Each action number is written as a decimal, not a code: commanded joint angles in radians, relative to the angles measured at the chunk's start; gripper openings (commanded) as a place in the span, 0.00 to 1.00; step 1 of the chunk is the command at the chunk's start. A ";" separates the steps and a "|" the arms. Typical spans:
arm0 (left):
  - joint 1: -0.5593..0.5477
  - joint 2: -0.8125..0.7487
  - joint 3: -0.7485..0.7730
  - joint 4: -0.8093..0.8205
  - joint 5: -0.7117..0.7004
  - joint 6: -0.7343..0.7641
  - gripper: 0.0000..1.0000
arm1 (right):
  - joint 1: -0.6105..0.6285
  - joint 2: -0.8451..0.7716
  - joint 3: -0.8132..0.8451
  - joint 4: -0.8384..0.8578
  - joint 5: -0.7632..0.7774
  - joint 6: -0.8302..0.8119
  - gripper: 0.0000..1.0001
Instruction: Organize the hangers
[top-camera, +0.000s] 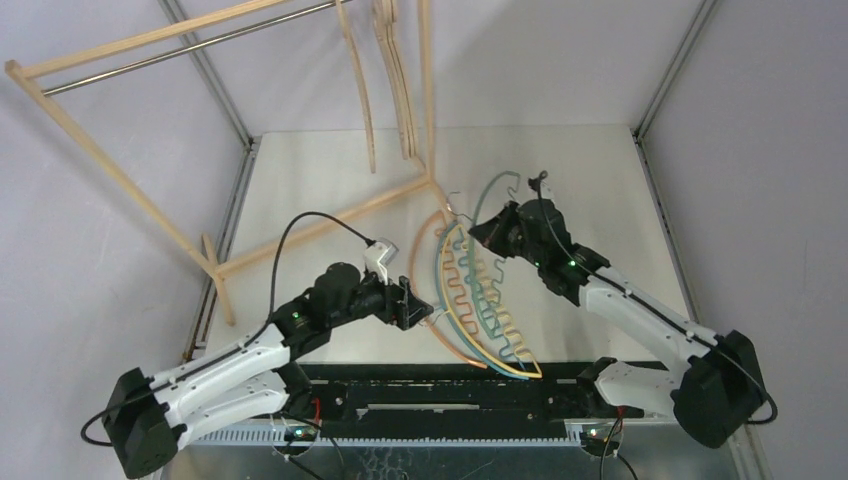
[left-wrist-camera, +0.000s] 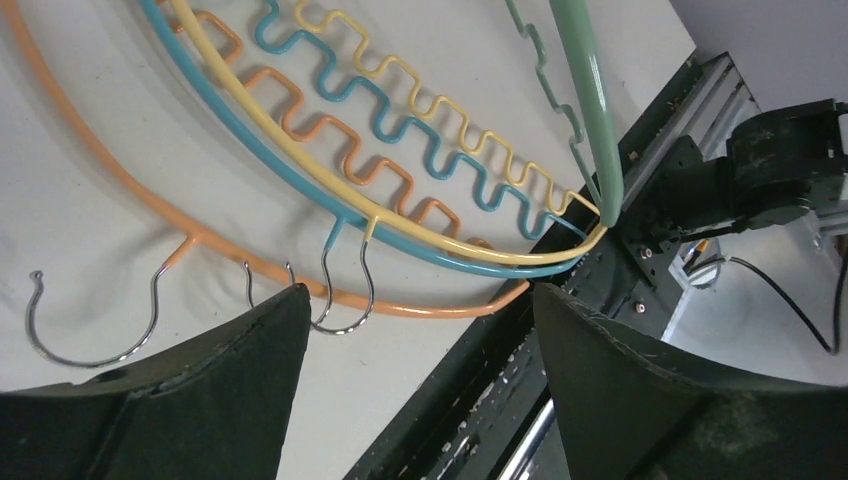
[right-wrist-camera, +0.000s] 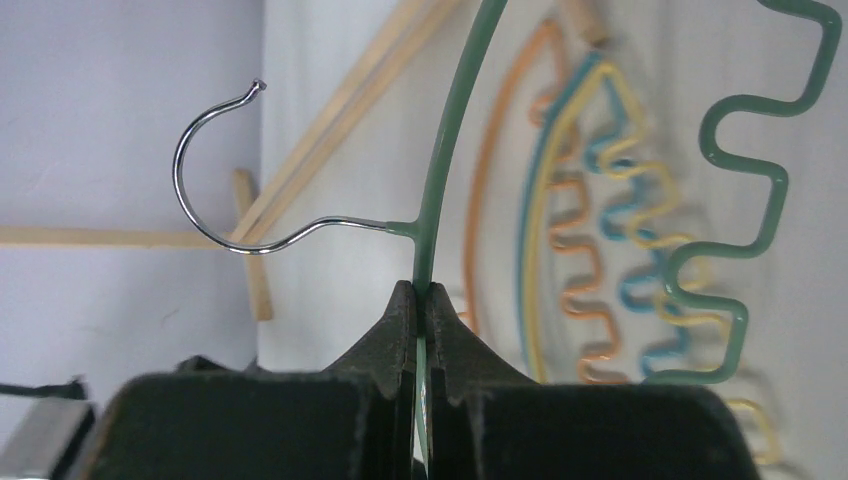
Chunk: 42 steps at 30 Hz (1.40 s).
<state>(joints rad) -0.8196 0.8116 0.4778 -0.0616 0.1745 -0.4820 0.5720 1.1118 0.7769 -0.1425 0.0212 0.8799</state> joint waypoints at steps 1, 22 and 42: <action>-0.048 0.051 0.000 0.181 -0.084 -0.018 0.86 | 0.057 0.082 0.140 0.113 0.005 0.027 0.00; -0.146 0.153 0.051 0.279 -0.139 -0.055 0.87 | 0.147 0.388 0.372 0.147 -0.080 0.037 0.00; -0.148 0.112 0.066 0.094 -0.399 -0.034 0.66 | 0.186 0.300 0.273 0.199 -0.430 0.099 0.00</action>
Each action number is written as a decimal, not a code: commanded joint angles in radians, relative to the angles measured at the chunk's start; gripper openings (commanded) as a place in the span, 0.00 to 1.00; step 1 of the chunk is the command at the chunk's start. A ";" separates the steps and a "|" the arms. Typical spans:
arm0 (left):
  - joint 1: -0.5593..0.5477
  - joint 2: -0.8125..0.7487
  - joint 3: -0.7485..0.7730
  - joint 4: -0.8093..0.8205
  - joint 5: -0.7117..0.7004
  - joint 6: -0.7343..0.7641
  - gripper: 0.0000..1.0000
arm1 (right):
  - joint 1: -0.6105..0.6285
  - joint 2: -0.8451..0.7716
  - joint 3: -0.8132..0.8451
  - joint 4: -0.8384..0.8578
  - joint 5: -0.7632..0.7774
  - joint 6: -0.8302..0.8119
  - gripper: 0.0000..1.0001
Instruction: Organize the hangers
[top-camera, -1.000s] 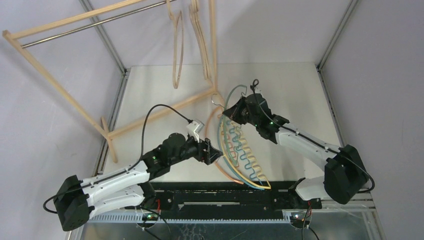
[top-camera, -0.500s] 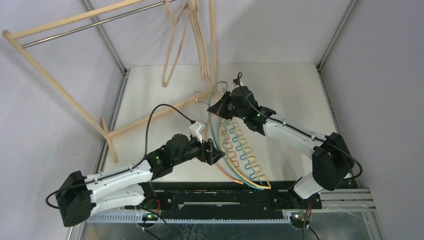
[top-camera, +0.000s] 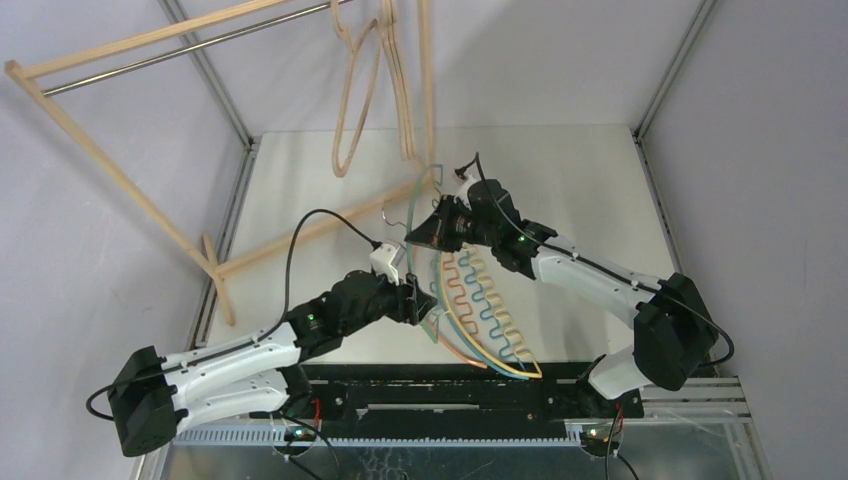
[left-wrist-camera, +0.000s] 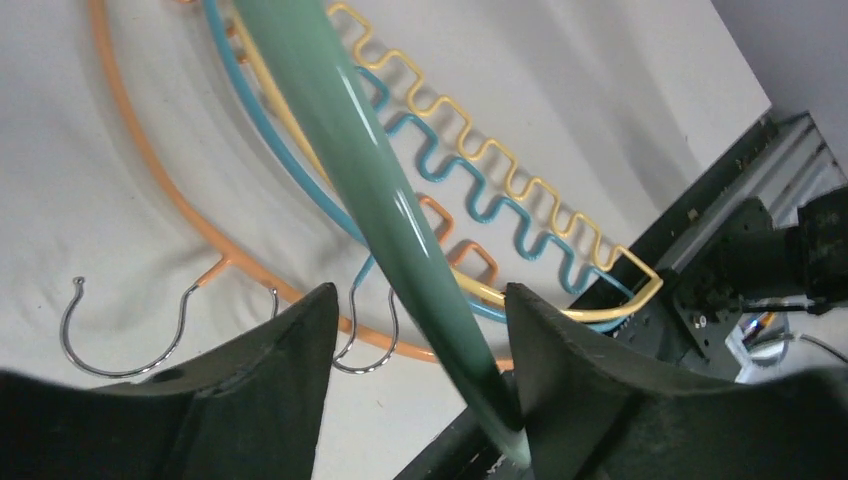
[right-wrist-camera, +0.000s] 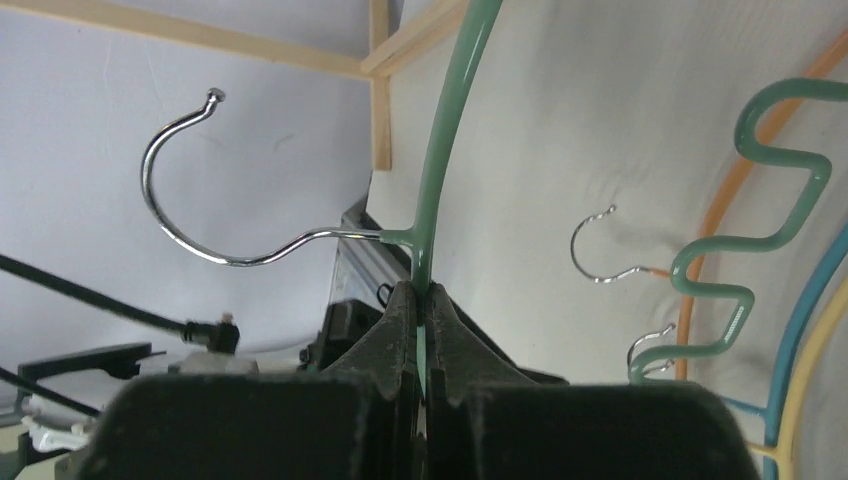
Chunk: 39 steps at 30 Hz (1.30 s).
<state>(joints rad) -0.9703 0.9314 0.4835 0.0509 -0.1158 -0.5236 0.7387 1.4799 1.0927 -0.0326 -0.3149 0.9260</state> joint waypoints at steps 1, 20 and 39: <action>0.002 -0.005 0.058 -0.022 -0.117 0.006 0.61 | 0.020 -0.073 -0.055 0.103 -0.101 0.064 0.00; 0.003 -0.163 0.090 -0.312 -0.351 0.007 0.00 | -0.022 -0.119 -0.115 0.063 -0.129 0.052 0.16; 0.108 -0.293 0.464 -0.819 -0.887 0.108 0.00 | -0.313 -0.449 -0.248 -0.189 -0.052 -0.106 0.80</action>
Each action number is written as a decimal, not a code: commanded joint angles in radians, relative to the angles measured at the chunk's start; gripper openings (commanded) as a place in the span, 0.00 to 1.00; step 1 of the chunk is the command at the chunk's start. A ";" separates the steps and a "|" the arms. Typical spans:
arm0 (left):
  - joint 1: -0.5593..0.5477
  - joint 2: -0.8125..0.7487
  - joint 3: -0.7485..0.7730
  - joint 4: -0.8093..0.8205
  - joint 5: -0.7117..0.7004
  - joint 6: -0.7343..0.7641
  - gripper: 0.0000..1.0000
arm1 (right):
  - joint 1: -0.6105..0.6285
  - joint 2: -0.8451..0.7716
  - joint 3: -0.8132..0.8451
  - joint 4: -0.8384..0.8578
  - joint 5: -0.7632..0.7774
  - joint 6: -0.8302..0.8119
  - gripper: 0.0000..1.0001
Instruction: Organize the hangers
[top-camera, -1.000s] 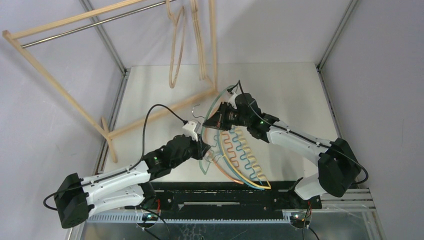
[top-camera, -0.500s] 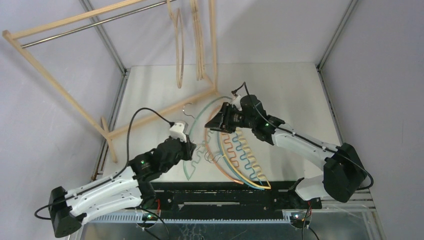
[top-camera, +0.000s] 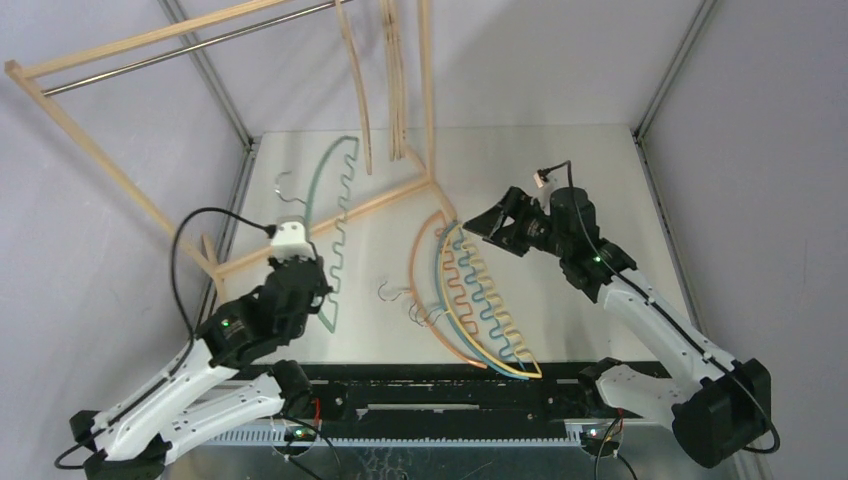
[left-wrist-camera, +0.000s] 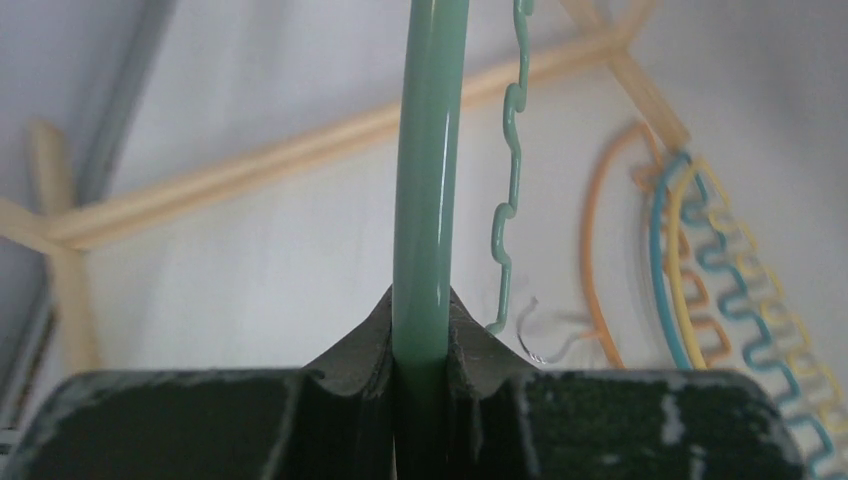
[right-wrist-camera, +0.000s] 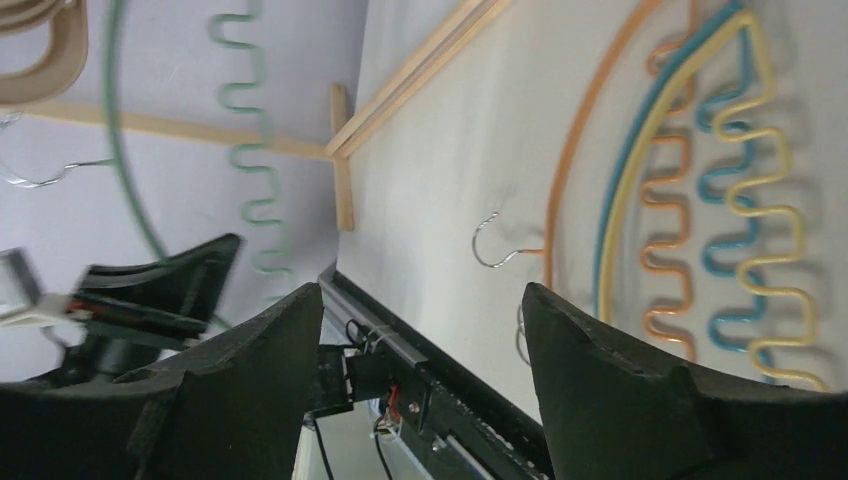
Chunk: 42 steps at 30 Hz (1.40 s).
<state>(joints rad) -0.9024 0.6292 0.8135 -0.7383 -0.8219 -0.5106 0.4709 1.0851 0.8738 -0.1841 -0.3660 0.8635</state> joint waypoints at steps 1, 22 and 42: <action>0.057 0.018 0.160 -0.018 -0.190 0.132 0.00 | -0.059 -0.066 -0.038 -0.042 -0.007 -0.044 0.80; 0.395 0.376 0.599 0.459 0.013 0.610 0.00 | -0.262 -0.209 -0.093 -0.172 -0.071 -0.092 0.81; 0.599 0.587 0.680 0.491 0.259 0.488 0.00 | -0.335 -0.200 -0.107 -0.197 -0.099 -0.110 0.81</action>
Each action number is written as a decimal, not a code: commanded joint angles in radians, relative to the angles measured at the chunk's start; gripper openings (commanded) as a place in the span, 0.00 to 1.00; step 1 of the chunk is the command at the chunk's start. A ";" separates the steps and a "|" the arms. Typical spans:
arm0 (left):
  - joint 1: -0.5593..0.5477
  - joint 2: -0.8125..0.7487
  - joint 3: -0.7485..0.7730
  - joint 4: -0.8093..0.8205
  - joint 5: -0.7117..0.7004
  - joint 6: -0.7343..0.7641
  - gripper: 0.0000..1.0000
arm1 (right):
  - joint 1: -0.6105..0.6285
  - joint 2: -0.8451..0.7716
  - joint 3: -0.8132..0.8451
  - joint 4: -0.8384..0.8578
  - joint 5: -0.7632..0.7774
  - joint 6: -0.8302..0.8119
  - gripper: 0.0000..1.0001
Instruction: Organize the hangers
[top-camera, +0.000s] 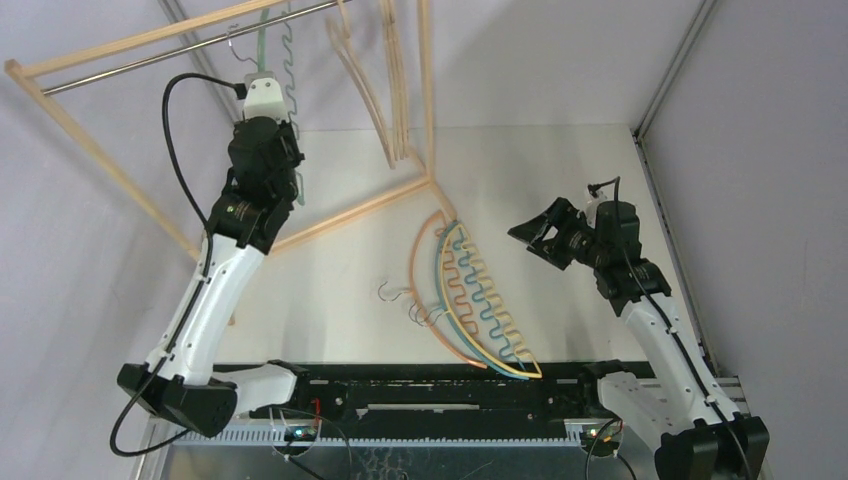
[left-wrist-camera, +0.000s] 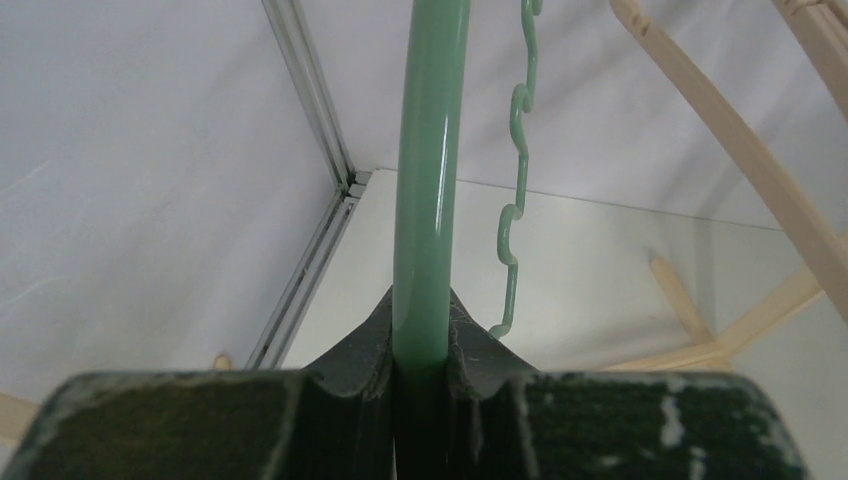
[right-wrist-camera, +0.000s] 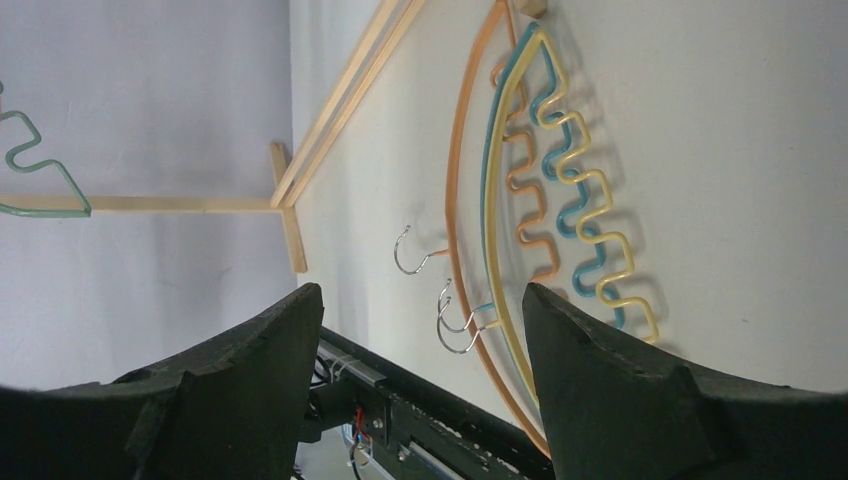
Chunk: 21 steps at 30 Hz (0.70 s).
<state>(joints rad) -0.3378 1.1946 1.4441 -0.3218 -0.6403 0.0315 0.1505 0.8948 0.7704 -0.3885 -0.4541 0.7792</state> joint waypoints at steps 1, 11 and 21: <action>0.041 0.030 0.052 0.076 0.090 -0.060 0.00 | -0.018 -0.010 -0.004 0.007 -0.012 -0.027 0.81; 0.076 0.152 0.179 0.036 0.144 -0.074 0.00 | -0.046 -0.008 -0.006 -0.005 -0.020 -0.038 0.80; 0.074 0.272 0.186 -0.029 0.280 -0.116 0.00 | -0.050 -0.009 -0.019 0.002 -0.018 -0.034 0.80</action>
<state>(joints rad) -0.2661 1.4292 1.5978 -0.3450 -0.4400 -0.0486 0.1085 0.8948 0.7578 -0.4076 -0.4667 0.7612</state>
